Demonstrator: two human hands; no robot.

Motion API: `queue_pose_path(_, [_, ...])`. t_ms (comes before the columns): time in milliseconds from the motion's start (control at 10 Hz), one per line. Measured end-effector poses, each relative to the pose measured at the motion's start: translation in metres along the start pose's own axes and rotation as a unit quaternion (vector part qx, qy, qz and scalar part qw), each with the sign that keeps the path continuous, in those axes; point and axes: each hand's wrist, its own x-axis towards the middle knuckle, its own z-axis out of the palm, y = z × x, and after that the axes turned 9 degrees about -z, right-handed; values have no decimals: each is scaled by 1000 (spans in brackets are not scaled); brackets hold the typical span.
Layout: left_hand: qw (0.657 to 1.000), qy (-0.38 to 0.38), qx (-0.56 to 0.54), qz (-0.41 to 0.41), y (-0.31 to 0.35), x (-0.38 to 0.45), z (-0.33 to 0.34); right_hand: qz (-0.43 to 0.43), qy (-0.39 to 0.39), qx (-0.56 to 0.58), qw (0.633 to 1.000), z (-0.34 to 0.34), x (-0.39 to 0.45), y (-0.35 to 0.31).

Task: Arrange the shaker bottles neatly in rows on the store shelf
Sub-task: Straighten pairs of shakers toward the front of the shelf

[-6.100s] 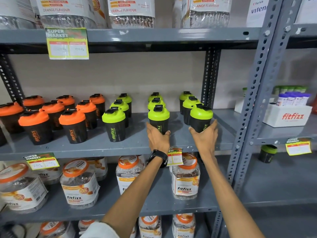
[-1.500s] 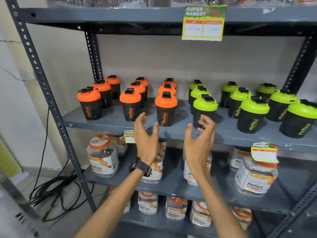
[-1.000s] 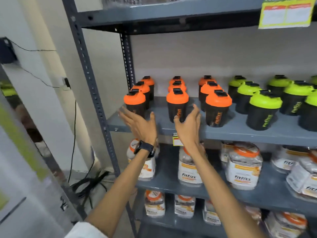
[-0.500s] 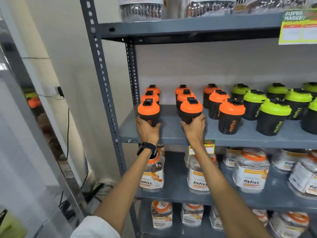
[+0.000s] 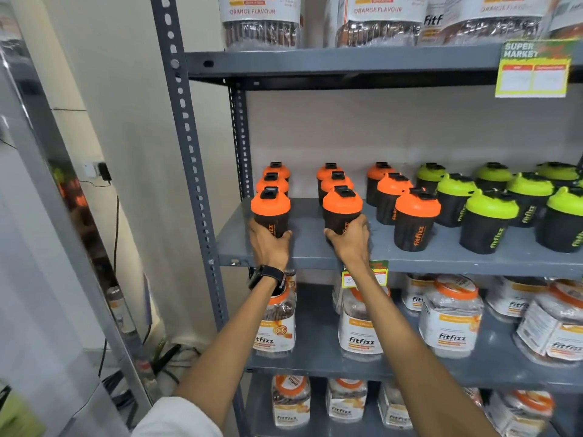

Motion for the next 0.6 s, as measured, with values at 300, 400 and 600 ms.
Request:
queue_pose_path(300, [1000,-6,-1,9,-1,0,-1,-7,21,-6,1000,1,-3,3])
queue_pose_path(400, [1000,-5,1,9,2,-4,-3,-6,22,-6,1000,-1,-6,3])
queue_pose_path(600, [1000,-9,12,15,-6,-4,-2,-7,27,51,998,-14,-24,0])
